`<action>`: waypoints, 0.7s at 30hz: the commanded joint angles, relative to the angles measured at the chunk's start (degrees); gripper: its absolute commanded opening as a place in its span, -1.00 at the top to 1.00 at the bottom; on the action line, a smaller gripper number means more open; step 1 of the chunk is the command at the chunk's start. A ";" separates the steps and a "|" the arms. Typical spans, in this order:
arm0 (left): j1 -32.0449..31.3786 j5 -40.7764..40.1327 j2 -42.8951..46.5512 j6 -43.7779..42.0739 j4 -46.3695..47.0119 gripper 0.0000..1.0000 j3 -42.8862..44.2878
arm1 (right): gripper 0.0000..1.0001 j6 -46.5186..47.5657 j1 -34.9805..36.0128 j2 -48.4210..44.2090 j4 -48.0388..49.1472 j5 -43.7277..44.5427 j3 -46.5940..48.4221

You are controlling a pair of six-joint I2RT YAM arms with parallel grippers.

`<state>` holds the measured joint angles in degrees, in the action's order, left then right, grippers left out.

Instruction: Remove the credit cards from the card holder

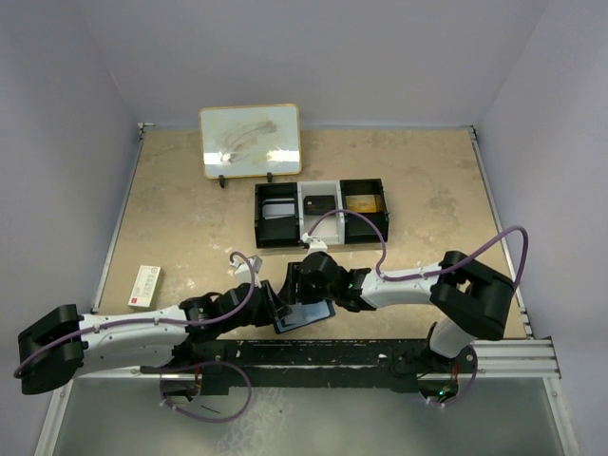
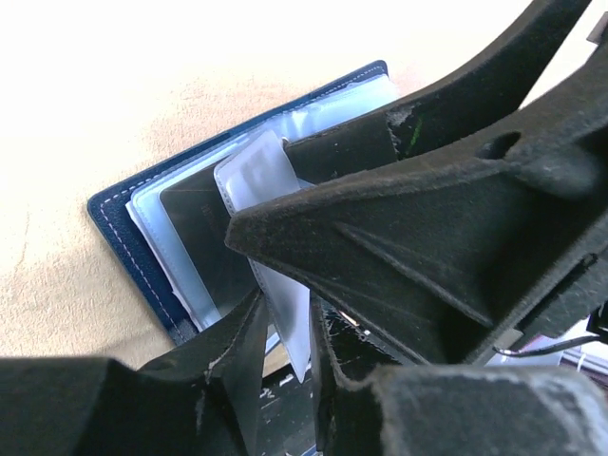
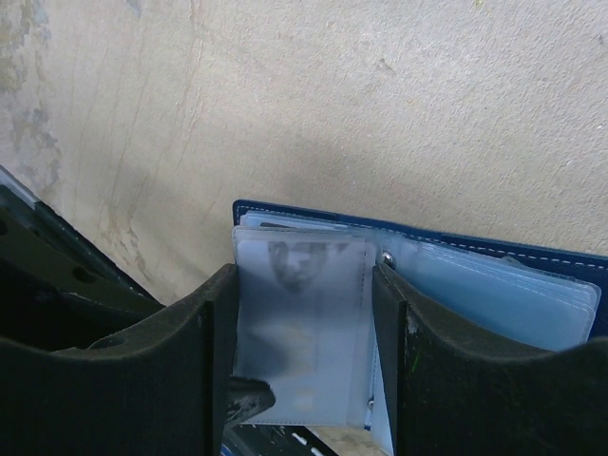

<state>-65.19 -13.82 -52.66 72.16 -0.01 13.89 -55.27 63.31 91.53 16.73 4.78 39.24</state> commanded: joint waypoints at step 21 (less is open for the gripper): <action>-0.29 -3.57 -16.05 -6.74 -1.00 0.51 15.11 | -0.58 -2.09 -5.44 -22.27 -15.79 8.48 -7.43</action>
<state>-65.39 -18.02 -66.59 68.25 -1.56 25.28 -54.28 58.74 75.16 4.29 9.26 35.57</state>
